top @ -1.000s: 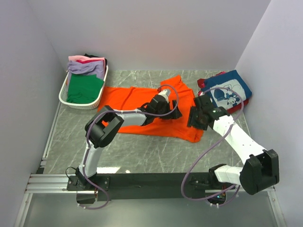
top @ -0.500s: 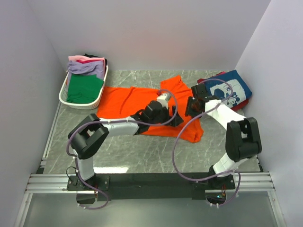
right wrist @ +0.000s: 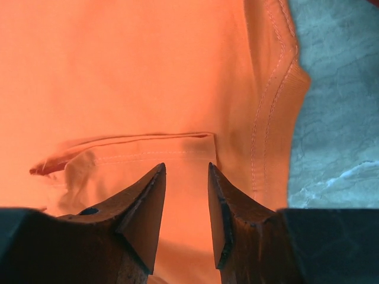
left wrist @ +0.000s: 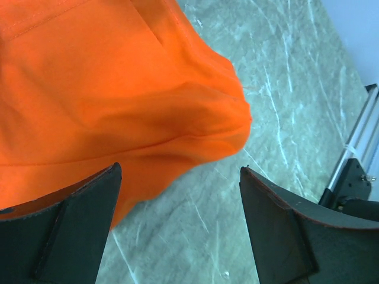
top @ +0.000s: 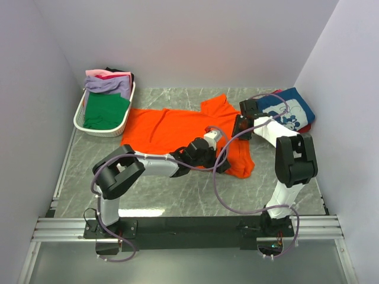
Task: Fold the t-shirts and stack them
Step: Fold the tshirt
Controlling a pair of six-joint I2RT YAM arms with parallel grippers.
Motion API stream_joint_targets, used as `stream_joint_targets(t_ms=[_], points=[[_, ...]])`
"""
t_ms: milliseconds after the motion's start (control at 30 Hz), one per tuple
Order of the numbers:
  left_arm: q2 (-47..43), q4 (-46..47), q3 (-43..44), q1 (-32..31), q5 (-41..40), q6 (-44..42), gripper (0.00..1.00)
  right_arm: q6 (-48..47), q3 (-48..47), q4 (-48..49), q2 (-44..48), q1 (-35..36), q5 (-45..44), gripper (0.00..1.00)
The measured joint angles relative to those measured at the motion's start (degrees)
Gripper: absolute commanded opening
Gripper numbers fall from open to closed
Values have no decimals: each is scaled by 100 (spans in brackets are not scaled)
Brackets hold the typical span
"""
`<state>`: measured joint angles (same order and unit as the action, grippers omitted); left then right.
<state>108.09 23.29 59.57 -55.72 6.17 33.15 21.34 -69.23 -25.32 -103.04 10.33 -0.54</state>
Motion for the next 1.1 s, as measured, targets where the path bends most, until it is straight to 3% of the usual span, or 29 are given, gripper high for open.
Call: stream_joint_targets(t_ms=[333, 733, 800, 967, 1100], points=[[398, -4, 444, -223, 11, -153, 87, -2, 26, 42, -146, -37, -7, 41], [597, 31, 391, -323, 160, -205, 86, -22, 153, 131, -334, -129, 20, 34], [632, 57, 295, -323, 177, -203, 86, -26, 153, 131, -334, -133, 20, 32], [649, 284, 138, -323, 208, -197, 86, -68, 153, 131, -334, -138, 24, 10], [649, 409, 70, -323, 216, -192, 86, -83, 153, 131, -348, -138, 33, 6]])
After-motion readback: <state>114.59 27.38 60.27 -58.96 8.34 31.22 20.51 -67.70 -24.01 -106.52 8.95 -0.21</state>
